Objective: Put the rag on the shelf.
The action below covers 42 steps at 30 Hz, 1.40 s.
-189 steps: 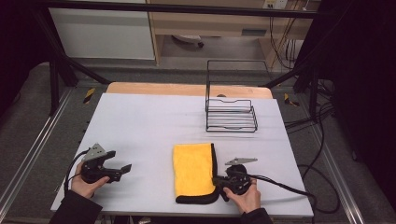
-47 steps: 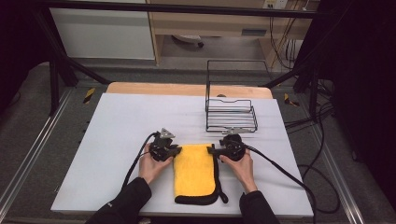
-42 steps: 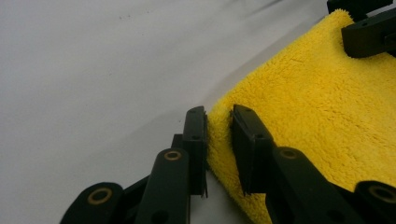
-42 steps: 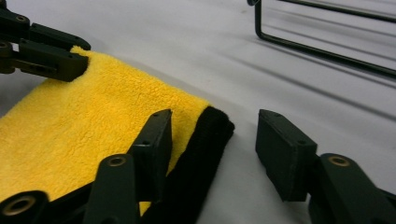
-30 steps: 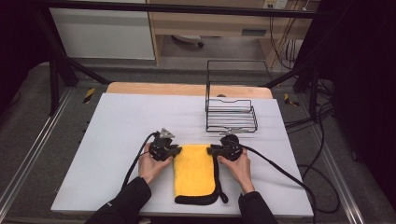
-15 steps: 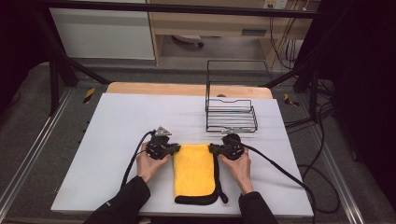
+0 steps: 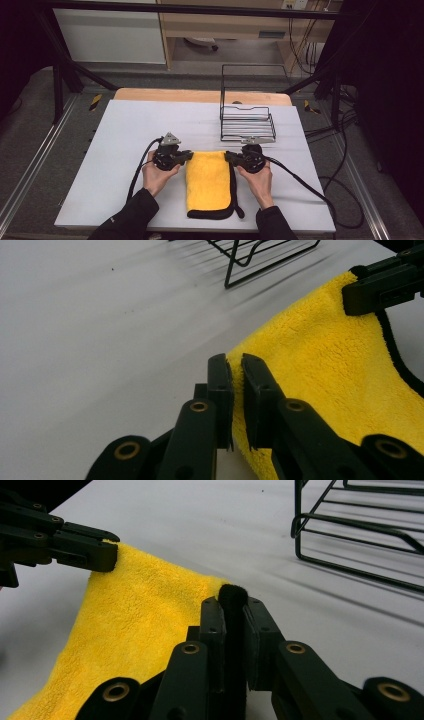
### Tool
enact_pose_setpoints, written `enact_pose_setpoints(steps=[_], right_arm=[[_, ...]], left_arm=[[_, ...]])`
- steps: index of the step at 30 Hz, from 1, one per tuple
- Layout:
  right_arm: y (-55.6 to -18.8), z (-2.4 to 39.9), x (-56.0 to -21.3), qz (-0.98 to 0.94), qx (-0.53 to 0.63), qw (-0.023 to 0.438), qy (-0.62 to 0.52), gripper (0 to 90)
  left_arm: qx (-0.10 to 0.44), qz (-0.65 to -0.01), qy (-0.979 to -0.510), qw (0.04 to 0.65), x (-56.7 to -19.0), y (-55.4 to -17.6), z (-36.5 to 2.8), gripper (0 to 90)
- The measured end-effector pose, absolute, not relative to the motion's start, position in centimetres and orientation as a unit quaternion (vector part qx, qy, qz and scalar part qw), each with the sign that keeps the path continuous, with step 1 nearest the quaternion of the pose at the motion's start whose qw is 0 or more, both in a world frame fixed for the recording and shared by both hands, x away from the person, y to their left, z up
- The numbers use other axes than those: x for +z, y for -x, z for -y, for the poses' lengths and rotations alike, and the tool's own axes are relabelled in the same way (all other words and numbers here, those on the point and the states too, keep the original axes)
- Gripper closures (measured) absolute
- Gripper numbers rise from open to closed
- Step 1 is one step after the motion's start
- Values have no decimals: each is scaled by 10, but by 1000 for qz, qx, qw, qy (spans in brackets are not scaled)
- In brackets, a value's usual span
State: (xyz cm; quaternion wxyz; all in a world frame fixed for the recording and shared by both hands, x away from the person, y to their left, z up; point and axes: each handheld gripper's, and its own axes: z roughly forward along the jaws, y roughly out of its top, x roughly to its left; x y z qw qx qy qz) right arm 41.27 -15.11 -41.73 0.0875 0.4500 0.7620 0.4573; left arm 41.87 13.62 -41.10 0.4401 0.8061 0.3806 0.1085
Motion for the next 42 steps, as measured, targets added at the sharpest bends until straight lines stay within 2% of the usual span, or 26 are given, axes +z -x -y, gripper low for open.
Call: enact_pose_setpoints(steps=[42], right_arm=[[-374, 161, -348, -720, 546, 172, -391, 822]], left_arm=[[175, -330, -763, 527, -344, -385, -142, 833]])
